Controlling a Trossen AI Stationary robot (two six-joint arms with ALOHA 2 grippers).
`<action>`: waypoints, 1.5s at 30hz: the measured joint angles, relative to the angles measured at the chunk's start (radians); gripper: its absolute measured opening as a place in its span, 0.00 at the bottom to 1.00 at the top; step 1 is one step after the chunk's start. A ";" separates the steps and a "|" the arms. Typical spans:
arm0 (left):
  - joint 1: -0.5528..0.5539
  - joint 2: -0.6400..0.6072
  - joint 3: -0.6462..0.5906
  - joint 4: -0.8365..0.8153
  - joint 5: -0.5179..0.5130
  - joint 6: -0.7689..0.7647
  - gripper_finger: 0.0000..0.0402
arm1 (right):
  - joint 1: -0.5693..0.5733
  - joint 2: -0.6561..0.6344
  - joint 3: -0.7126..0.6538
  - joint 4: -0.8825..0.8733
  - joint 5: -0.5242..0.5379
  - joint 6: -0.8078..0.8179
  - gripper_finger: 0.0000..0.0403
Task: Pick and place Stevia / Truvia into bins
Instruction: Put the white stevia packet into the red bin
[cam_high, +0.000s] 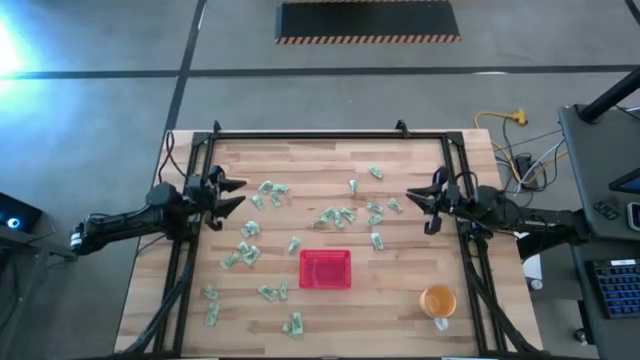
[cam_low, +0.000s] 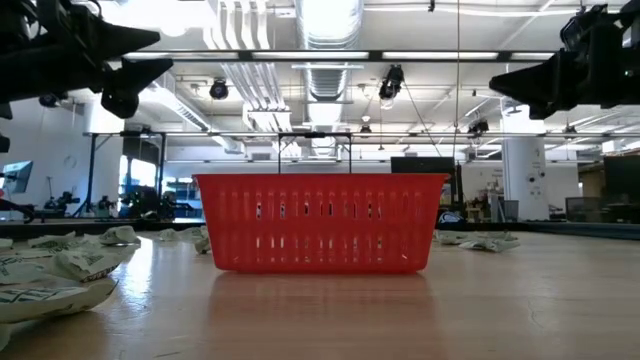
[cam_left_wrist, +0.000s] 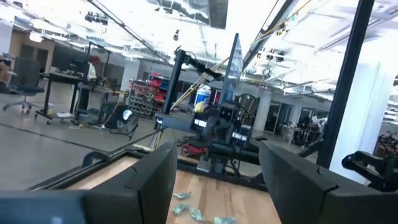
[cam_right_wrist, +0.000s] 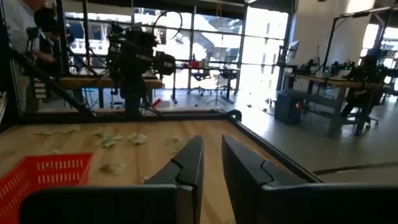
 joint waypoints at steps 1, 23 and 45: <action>0.000 0.000 0.000 -0.001 0.000 0.000 0.53 | 0.000 0.000 0.000 0.030 0.000 -0.005 0.12; 0.001 0.466 0.000 0.464 -0.159 0.472 0.53 | 0.000 0.087 0.000 0.111 -0.001 -0.021 0.12; 0.000 1.057 0.766 -0.973 -0.264 0.354 0.53 | 0.000 0.110 0.000 0.110 -0.005 -0.020 0.12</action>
